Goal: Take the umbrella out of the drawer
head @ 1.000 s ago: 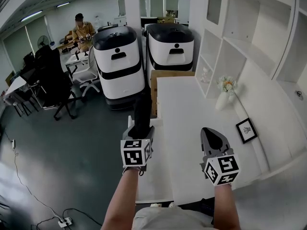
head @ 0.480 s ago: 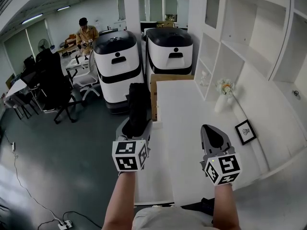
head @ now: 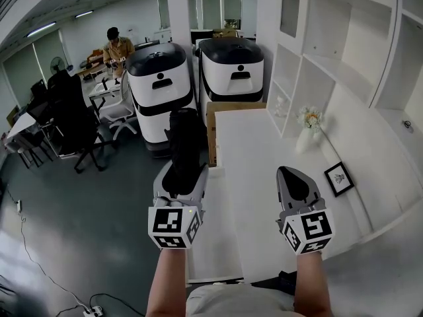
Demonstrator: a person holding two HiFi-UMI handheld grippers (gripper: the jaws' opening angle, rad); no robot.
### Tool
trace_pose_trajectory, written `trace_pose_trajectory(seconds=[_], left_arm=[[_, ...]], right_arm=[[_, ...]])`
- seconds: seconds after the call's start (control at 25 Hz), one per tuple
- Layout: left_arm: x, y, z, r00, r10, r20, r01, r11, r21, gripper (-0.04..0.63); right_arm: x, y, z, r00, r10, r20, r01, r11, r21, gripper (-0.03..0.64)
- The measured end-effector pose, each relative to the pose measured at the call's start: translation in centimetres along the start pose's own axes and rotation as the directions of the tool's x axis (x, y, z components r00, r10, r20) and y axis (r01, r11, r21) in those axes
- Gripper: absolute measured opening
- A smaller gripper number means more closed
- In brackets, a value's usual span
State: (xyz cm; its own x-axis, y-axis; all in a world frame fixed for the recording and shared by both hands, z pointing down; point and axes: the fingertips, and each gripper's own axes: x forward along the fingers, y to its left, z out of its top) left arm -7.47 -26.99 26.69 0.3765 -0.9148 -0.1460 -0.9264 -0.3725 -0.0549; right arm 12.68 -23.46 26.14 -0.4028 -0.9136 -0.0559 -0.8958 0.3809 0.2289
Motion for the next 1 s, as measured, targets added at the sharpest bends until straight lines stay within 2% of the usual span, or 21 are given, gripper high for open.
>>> trace_pose_trajectory(seconds=[0.24,0.56,1.0], left_arm=[[-1.4,0.7,1.4,0.999,0.016,0.051,-0.015,1.0,-0.018,0.281],[-3.3,1.6,4.6,0.991,0.032,0.129,-0.035,0.999,0.018,0.281],[-3.8,1.2,5.8,0.986,0.029,0.162,-0.036,0.998,0.042,0.282]], right_arm=[[0.0,0.4,1.5,1.0,-0.007,0.027,0.008,0.999,-0.047,0.008],[-0.6,0.4,4.6,0.995,-0.039,0.088,0.044,0.997,-0.058,0.008],[-1.0,-0.2,5.3,0.994,-0.047,0.1,0.054,0.996,-0.071,0.008]])
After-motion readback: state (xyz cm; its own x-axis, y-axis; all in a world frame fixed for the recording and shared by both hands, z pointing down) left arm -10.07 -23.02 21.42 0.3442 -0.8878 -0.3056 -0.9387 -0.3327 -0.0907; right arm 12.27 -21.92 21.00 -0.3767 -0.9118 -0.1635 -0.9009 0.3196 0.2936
